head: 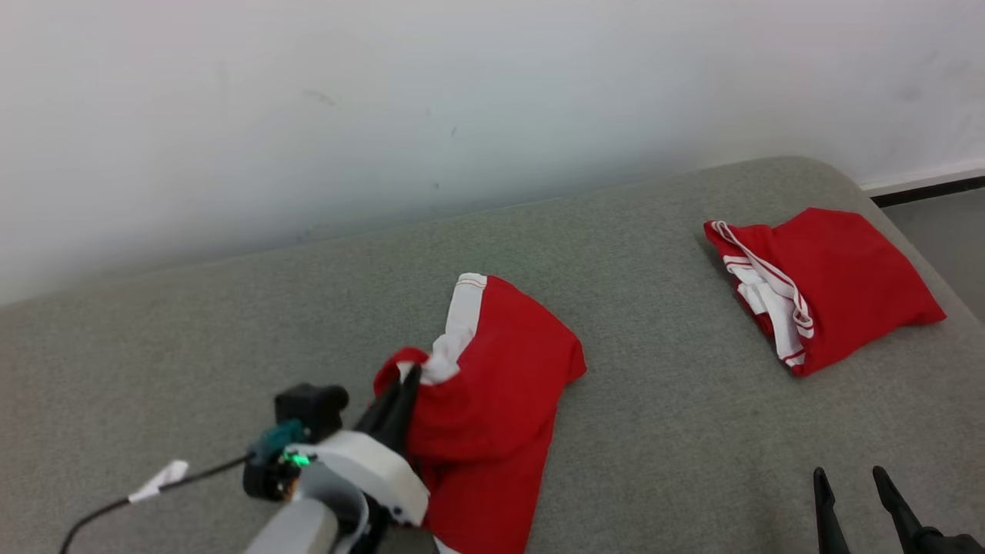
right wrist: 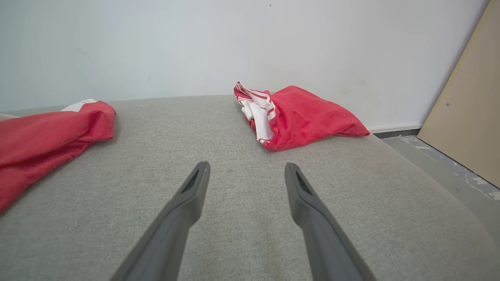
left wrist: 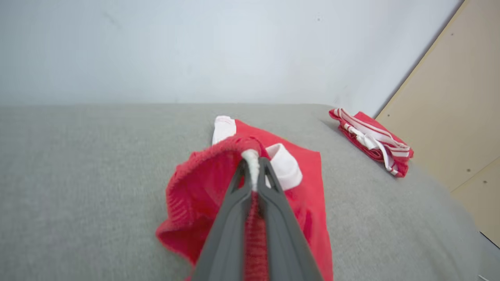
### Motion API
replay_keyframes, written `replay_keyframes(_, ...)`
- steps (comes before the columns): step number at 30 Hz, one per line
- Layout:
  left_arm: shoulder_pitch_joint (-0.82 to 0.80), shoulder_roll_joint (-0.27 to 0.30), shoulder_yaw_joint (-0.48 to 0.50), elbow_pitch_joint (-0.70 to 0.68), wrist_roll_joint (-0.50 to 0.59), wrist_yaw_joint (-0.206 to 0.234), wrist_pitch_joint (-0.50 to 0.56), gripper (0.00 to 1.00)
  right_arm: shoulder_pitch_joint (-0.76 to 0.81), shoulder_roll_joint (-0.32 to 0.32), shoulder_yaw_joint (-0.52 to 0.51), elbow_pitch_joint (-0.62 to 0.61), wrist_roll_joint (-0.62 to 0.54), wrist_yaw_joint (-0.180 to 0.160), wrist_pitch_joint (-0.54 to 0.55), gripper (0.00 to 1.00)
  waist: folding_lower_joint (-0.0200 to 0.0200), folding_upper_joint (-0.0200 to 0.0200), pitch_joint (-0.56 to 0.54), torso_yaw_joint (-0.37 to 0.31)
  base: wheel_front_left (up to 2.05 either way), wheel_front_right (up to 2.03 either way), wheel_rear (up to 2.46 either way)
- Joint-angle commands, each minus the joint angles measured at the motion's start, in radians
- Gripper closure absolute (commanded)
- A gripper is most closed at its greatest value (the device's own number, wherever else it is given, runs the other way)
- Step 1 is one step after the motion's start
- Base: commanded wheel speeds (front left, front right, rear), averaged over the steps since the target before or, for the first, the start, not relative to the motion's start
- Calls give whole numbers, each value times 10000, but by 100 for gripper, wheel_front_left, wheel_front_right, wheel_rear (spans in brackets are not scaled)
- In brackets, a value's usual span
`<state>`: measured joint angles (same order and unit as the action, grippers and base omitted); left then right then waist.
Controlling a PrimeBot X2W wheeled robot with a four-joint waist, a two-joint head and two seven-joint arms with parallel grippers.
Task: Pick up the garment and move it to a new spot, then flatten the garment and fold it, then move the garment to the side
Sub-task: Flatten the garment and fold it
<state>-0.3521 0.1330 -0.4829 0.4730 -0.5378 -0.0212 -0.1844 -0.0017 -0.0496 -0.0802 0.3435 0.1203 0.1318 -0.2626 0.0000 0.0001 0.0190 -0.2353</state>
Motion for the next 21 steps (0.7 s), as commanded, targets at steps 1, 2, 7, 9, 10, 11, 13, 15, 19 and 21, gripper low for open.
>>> replay_keyframes(1,-633,263,201,92,37,26,-17,100,-141,-28,41,31,44,-26,-21,0,0,-1,70,-237,0,0,0)
replay_keyframes(2,-1014,417,229,184,176,-1,-10,100,-186,-28,76,33,67,-26,-23,0,0,-1,106,-337,0,0,0)
replay_keyframes(7,-2840,1090,607,724,486,-82,-36,100,-339,-26,210,80,162,-26,-21,0,0,-1,312,-859,0,0,0)
replay_keyframes(9,-3522,1319,733,969,618,-132,-129,100,-411,-26,259,95,211,-26,-21,0,0,-1,424,-1045,0,0,0)
replay_keyframes(10,-3825,1425,793,1093,690,-110,-207,100,-422,-28,283,104,217,-26,-21,0,0,-1,477,-1130,0,0,0)
replay_keyframes(11,-4122,1515,830,1222,745,-117,-269,100,-429,-26,287,105,234,-26,-21,0,0,-1,528,-1201,0,0,0)
replay_keyframes(13,-4674,1629,921,1453,787,-197,-450,100,-481,-25,308,111,254,-26,-21,0,0,-1,615,-1327,0,0,0)
replay_keyframes(15,-5299,1676,1025,1667,958,-220,-650,100,-543,-26,301,117,272,-26,-21,0,0,-1,687,-1418,0,0,0)
replay_keyframes(19,-5705,1605,1132,1602,1058,-334,-757,100,-538,-26,258,99,258,-26,-21,0,0,-1,734,-1423,0,0,0)
replay_keyframes(21,-5905,1519,1215,1422,1130,-409,-809,100,-541,-28,202,77,198,-26,-21,0,0,-1,763,-1355,0,0,0)
